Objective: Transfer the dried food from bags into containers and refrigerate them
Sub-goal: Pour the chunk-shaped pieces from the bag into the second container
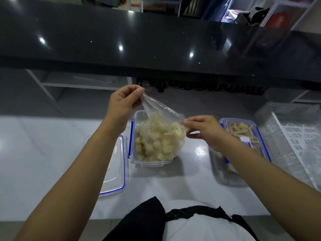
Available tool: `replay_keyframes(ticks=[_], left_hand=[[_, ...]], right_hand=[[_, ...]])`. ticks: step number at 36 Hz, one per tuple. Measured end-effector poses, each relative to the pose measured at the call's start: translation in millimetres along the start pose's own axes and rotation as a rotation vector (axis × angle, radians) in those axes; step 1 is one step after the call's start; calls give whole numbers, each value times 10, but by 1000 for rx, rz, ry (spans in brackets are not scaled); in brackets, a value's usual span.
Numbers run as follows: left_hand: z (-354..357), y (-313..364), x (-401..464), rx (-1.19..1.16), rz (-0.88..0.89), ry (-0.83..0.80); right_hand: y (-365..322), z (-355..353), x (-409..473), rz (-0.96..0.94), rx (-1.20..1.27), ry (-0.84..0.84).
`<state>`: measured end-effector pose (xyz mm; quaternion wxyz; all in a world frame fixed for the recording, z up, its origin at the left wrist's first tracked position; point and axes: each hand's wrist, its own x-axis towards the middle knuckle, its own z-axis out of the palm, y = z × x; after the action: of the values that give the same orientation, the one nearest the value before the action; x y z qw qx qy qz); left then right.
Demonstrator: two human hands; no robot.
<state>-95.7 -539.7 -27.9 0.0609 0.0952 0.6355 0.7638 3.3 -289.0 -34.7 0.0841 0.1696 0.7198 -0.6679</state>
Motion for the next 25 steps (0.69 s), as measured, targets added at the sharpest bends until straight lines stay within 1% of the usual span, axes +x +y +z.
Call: replay_keyframes(ticks=[4,9,12,16,19,21,23,25], left_hand=[[-45,53,-12,-2,10,25],[-45,90,-7,14,26,47],[-27,120,-15,1,36,49],[-10,185,-43,-33,57,62],[3,238,-60,-46,85,75],[-7,270,-56,-52,106,83],[-20,287,-54,-43,120,81],[-32,283,-49,-39,120,78]], right_hand=[[-193,-24,-90,-100,7,27],[-344,-3,-160,-293,-110,164],[-396,33,-174,-360,-129,207],[-430,61,-162,-526,-384,295],[-459,97,-191,-646,-465,294],[-460,125,-203,-723,-526,324],[-454,150,-198,-704,-574,319],[-455,169,-192,-640,-543,315]])
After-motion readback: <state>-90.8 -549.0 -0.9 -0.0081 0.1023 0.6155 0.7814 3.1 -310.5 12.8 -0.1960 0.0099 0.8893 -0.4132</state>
